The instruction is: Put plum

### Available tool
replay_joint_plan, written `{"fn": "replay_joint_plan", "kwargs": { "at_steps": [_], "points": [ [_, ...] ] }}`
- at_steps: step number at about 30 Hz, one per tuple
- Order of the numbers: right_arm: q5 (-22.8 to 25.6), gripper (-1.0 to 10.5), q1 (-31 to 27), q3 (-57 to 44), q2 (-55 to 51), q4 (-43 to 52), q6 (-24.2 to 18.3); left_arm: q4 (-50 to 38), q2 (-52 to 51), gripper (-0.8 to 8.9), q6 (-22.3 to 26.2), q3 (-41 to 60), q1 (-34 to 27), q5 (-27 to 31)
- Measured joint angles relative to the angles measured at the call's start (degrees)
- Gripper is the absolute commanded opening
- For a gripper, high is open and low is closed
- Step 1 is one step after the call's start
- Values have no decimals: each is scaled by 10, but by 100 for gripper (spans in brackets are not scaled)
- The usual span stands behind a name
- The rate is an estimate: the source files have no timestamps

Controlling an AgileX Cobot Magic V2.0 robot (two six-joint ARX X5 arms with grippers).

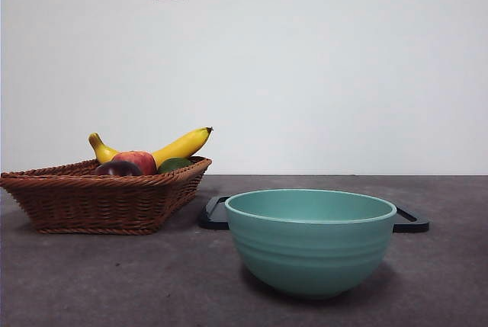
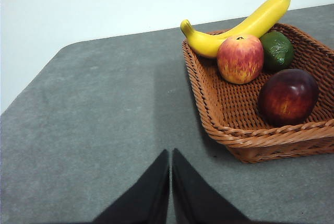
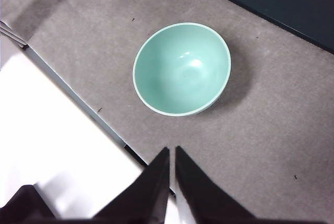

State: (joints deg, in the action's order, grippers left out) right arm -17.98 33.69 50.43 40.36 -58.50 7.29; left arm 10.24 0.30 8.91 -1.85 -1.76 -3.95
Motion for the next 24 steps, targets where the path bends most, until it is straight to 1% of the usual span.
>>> {"fn": "replay_joint_plan", "kwargs": {
  "at_steps": [2,4,6,8,11,14,16,18,20,24],
  "points": [
    [0,8,-1,0,-2,0,0,0,0,7,0,0,0,0],
    [0,8,-11,0,-9,0,-9,0,0,7,0,0,0,0],
    [0,8,-32,0,-21,4,-23,0,0,7,0,0,0,0],
    [1,8,-69,0,-38,28,-44,0,0,7,0,0,0,0],
    [1,8,-138,-16,-72,113,-78,0,0,7,0,0,0,0],
    [2,8,-211,-56,-112,195,-101,0,0,7,0,0,0,0],
    [2,8,-256,-90,-138,249,-112,0,0,7,0,0,0,0],
    [3,8,-306,-155,-181,328,-123,0,0,7,0,0,0,0],
    [3,8,-338,-231,-229,406,-129,0,0,7,0,0,0,0],
    [4,8,-352,-322,-288,488,-131,0,0,7,0,0,0,0]
  ]
}}
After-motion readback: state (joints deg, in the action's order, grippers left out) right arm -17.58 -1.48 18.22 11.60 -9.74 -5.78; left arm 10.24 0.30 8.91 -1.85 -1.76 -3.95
